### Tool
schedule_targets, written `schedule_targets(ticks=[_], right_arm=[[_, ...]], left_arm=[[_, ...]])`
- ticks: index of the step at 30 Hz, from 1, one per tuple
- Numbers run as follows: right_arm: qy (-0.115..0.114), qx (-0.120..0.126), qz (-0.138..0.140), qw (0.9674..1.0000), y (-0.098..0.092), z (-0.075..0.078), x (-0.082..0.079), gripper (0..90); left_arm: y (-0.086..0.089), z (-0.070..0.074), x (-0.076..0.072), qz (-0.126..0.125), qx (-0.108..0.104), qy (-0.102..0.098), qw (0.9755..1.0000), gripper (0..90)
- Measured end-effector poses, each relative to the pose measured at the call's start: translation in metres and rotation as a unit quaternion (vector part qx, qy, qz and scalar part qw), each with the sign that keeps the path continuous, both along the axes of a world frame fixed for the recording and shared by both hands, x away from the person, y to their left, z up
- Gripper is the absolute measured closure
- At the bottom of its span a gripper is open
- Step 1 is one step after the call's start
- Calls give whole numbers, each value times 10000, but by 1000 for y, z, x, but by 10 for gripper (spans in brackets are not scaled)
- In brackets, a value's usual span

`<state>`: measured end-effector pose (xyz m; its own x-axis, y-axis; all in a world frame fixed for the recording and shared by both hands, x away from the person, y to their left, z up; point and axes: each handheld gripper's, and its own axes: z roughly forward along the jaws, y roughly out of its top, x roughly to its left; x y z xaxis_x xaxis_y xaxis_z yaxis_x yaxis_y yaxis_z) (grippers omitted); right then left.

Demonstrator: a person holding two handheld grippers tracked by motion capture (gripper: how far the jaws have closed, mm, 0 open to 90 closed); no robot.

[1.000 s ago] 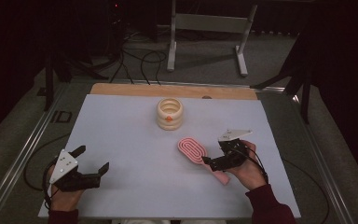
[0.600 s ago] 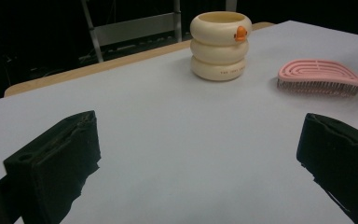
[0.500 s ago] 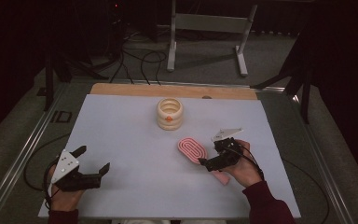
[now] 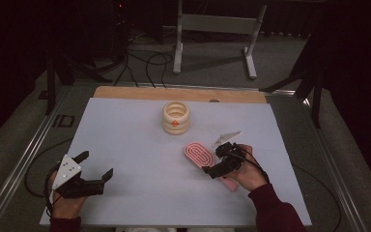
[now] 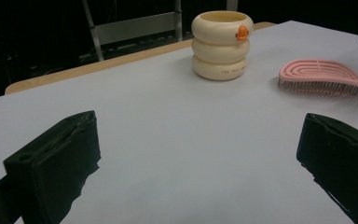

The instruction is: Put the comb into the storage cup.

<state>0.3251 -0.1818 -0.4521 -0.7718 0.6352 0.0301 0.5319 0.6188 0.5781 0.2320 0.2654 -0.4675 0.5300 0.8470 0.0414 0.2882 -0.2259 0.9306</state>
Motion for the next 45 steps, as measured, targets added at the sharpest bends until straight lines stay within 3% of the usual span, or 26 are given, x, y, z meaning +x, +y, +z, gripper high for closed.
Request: schedule_targets(ticks=[25,41,45], right_arm=[[432,-552,263,9972,19,-15,13,114],[867,-1029,43,9909,15,-28,19,160],[1041,-1087,-10,9886,14,-31,20,240]], left_arm=[[-1,-3,1,-6,69,61,10000,0],[-3,-4,2,-28,132,104,9999,0],[-4,-5,2,-30,160,124,9998,0]])
